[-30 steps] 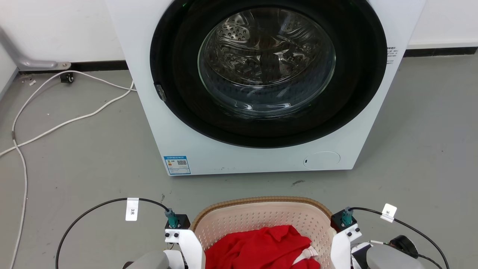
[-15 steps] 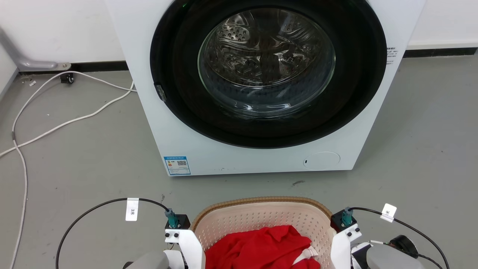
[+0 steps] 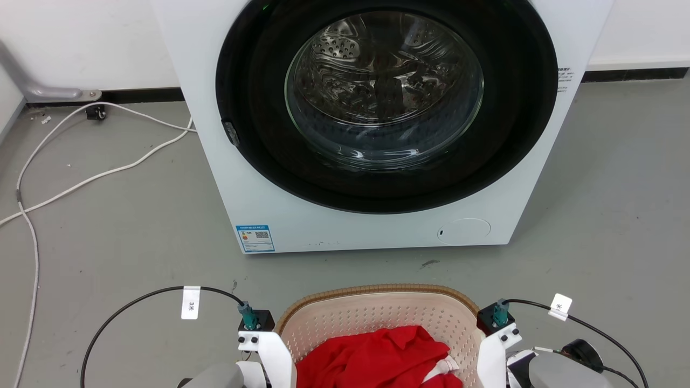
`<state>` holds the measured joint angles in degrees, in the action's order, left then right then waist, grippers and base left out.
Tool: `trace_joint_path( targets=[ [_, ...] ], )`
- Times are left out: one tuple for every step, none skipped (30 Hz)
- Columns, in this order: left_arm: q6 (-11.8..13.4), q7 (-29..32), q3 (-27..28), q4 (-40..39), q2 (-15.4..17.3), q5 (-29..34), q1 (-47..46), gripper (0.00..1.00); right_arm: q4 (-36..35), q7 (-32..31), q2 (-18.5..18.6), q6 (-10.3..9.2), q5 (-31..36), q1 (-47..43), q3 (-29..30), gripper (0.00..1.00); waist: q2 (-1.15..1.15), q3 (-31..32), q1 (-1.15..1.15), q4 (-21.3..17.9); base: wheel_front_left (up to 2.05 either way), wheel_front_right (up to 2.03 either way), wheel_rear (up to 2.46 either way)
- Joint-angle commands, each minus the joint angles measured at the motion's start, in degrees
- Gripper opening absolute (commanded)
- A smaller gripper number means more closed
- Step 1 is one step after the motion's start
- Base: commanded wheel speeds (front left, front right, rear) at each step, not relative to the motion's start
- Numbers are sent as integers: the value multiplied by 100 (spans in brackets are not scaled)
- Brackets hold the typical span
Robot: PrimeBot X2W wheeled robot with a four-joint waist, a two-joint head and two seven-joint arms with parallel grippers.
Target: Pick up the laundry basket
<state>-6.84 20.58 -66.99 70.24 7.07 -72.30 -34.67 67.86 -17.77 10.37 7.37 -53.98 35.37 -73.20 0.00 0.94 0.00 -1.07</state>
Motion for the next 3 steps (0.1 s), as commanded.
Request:
trace_joint_path(
  targets=[
    [-111, -31, -13, -125, -145, -30, -141, 0, -103, 1, -125, 22, 33, -10, -36, 0, 0, 1, 0, 1, 0, 0, 0],
    [-111, -31, -19, -123, -145, -36, -141, 0, -104, 0, -124, 22, 34, -12, -35, 0, 0, 2, 0, 2, 0, 0, 0],
    [-111, -33, -24, -121, -145, -46, -140, 0, -107, -1, -124, 22, 36, -15, -34, 0, 0, 3, 0, 3, 0, 0, 0]
  ],
)
